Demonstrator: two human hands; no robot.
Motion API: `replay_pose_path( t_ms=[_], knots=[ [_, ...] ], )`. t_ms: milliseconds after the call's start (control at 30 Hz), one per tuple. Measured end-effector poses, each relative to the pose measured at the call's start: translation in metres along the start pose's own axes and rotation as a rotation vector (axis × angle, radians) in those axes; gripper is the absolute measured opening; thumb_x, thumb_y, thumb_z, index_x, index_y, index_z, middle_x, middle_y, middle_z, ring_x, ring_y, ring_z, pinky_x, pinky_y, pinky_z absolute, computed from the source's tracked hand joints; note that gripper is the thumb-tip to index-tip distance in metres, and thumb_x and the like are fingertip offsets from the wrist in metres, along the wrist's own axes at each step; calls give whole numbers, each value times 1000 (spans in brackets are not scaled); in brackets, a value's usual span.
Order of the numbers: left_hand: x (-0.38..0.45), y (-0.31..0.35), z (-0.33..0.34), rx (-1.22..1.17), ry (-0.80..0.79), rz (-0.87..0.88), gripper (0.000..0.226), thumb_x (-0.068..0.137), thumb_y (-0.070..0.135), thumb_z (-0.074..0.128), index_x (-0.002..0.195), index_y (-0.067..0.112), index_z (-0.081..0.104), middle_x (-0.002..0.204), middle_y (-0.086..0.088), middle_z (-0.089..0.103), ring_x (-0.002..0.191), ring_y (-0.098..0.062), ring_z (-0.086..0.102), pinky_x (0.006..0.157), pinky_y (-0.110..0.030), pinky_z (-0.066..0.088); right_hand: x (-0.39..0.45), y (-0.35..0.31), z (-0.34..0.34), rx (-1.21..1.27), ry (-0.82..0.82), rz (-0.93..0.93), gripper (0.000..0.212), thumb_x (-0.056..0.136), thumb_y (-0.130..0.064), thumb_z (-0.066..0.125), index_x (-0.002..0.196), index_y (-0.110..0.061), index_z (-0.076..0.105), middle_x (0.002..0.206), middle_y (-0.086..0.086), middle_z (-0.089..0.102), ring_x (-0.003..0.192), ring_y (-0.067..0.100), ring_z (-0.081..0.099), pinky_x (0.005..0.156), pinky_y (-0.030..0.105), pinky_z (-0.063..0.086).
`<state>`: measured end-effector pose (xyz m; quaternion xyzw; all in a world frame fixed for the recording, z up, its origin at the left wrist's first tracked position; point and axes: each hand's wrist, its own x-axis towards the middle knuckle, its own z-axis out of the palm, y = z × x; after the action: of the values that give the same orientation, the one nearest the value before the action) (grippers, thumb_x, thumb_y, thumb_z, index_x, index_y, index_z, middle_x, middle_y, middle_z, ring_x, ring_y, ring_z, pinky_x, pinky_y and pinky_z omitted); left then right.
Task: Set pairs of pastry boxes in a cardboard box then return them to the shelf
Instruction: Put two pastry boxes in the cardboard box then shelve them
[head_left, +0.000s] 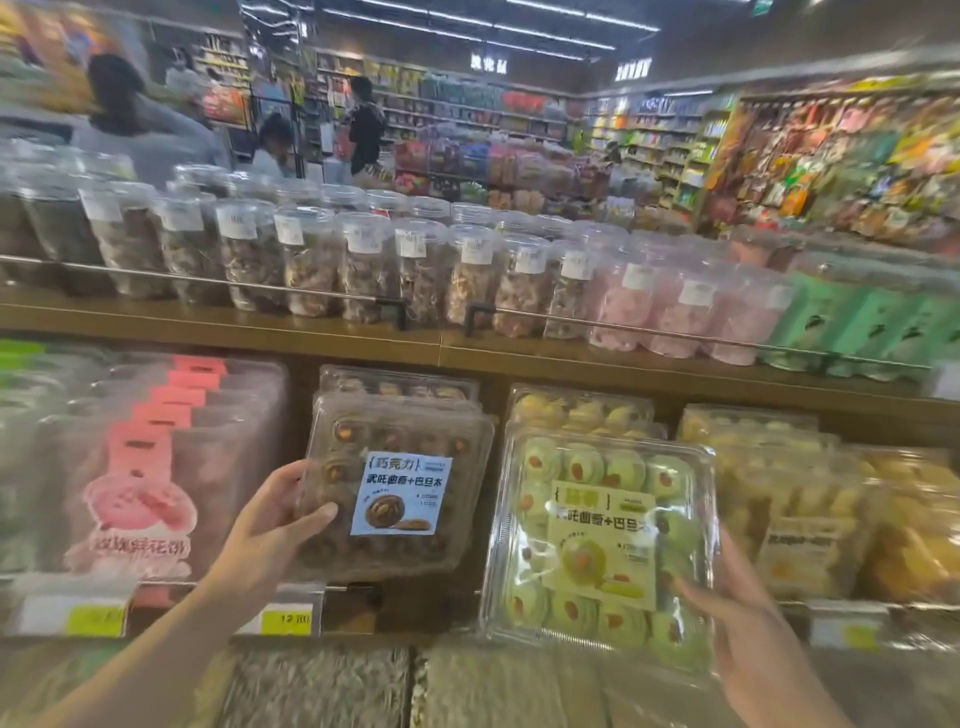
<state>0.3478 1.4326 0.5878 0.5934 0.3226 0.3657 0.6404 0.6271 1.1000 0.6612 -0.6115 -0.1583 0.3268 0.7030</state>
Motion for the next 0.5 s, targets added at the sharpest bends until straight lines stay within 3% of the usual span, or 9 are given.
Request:
replay_pose_path(
  t_ms=[67, 133, 267, 367, 500],
  knots=[
    [5, -5, -4, 5, -5, -12, 44, 84, -5, 73, 121, 18, 66, 113, -25, 71, 100, -27, 66, 91, -49, 56, 4, 0, 5, -21, 15, 8, 79, 88, 24, 48, 128, -44, 57, 113, -18, 75, 95, 4, 74, 80, 34, 47],
    [11, -13, -6, 52, 26, -19, 46, 83, -3, 78, 122, 17, 63, 116, -33, 66, 101, -33, 64, 95, -62, 50, 8, 1, 8, -53, 12, 16, 81, 88, 24, 49, 132, -44, 55, 119, -14, 74, 97, 5, 74, 81, 34, 46],
    [18, -35, -5, 217, 144, -6, 44, 79, 26, 75, 121, 33, 62, 108, -6, 76, 99, -36, 71, 82, -57, 57, 12, 6, 10, -75, 22, 15, 82, 87, 24, 50, 140, -39, 54, 127, -14, 70, 106, 5, 71, 87, 34, 45],
    [30, -58, -11, 343, 170, -18, 48, 87, 30, 71, 130, 41, 54, 116, 9, 74, 105, -26, 73, 84, -59, 59, 11, 7, 8, -75, 34, 18, 84, 87, 23, 51, 143, -40, 52, 133, -15, 67, 120, 10, 64, 91, 35, 45],
    [18, -30, 15, 494, 270, -68, 46, 95, 21, 69, 137, 31, 52, 117, 3, 71, 107, -27, 68, 94, -51, 55, 5, 3, 6, -102, 46, 16, 81, 89, 22, 50, 132, -46, 55, 120, -27, 70, 100, -7, 67, 81, 29, 45]
  ],
)
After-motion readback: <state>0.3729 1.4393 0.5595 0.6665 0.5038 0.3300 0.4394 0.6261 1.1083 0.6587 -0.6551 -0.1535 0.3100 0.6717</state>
